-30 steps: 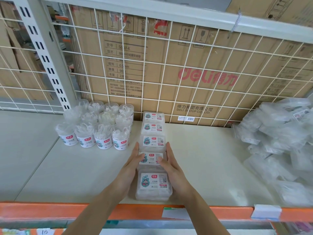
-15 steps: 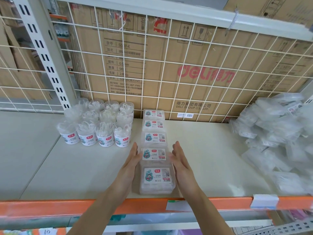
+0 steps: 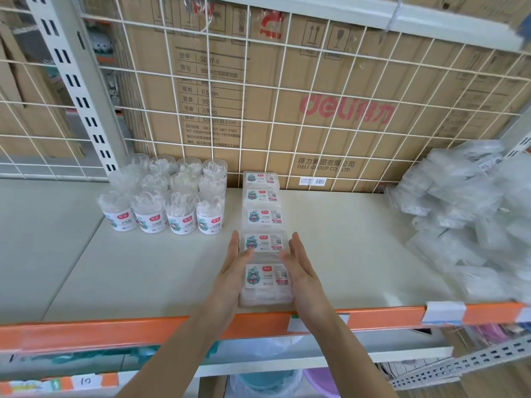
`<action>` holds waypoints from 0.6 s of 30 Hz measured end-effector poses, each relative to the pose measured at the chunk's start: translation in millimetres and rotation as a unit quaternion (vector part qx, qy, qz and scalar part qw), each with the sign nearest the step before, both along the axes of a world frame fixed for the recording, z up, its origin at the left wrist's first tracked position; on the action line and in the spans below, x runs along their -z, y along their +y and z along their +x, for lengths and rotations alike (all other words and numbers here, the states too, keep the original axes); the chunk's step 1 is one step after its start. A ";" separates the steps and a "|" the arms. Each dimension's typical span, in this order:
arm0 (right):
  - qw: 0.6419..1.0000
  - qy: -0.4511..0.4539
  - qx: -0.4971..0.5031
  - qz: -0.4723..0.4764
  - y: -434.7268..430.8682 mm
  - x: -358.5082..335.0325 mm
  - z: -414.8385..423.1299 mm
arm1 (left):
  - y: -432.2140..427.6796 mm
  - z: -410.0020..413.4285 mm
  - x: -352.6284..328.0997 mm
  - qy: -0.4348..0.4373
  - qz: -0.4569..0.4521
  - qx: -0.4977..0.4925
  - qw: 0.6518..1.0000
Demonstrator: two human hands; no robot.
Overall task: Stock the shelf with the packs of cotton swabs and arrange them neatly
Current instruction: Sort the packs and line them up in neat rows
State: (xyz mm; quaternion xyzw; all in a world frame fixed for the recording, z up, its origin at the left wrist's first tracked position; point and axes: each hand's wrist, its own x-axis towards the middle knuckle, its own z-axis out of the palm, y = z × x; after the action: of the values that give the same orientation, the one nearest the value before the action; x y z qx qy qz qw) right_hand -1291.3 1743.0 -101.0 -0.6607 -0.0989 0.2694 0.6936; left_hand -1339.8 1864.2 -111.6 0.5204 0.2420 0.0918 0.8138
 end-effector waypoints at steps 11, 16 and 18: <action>0.983 -0.124 -0.118 -0.061 -21.4 -4.4 1.7 | 18.8 -25.0 -7.5 -0.052 0.168 0.140 0.974; 0.962 -0.186 -0.167 -0.109 -36.8 3.6 2.4 | 36.7 -32.5 -2.1 -0.048 0.394 0.226 0.889; 0.948 -0.232 -0.168 -0.140 -35.7 4.8 1.5 | 37.1 -30.8 3.6 -0.055 0.436 0.226 0.869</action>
State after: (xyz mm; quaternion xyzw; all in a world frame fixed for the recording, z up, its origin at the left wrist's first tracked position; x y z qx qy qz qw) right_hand -1289.8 1707.3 -105.8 -0.7690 -0.3284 0.2324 0.4968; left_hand -1370.6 1901.3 -115.2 0.8571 0.0078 0.0300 0.5141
